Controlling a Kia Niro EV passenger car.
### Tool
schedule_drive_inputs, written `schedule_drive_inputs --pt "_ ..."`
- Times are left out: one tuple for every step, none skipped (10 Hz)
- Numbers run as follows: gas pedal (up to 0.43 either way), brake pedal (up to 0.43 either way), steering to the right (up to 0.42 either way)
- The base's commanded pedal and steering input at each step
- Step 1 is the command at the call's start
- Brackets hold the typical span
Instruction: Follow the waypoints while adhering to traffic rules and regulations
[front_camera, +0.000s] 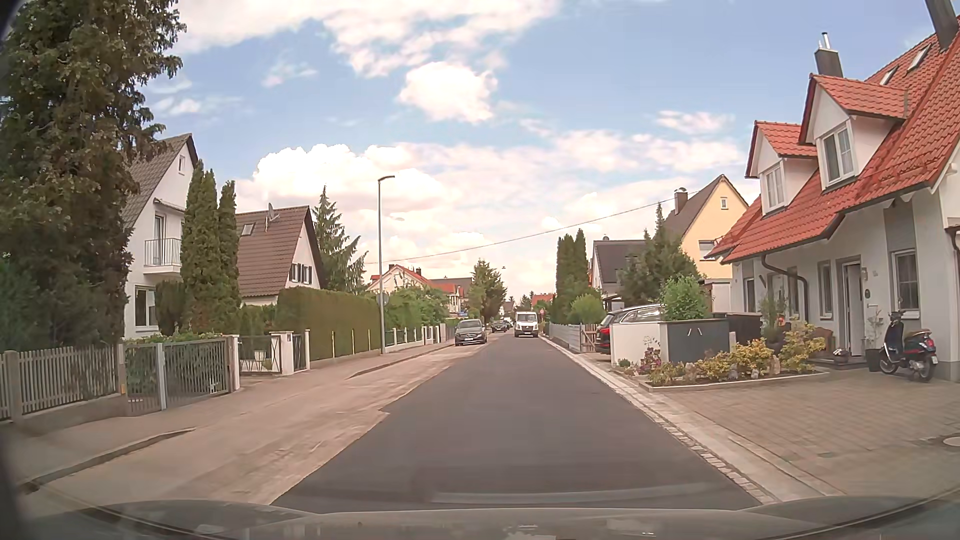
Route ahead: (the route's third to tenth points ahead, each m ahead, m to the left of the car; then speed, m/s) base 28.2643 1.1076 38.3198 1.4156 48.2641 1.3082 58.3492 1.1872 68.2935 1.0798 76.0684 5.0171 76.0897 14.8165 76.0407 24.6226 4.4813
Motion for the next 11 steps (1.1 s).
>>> schedule_drive_inputs --pt "0.059 0.024 -0.011" --pt "0.059 0.024 -0.010" --pt "0.059 0.018 -0.010" --pt "0.059 0.024 -0.008" --pt "0.059 0.018 -0.006" --pt "0.059 0.018 -0.006" --pt "0.059 0.018 -0.006" --pt "0.059 0.018 -0.006" --pt "0.059 0.024 -0.005" --pt "0.059 0.018 0.000" --pt "0.059 0.018 0.005"
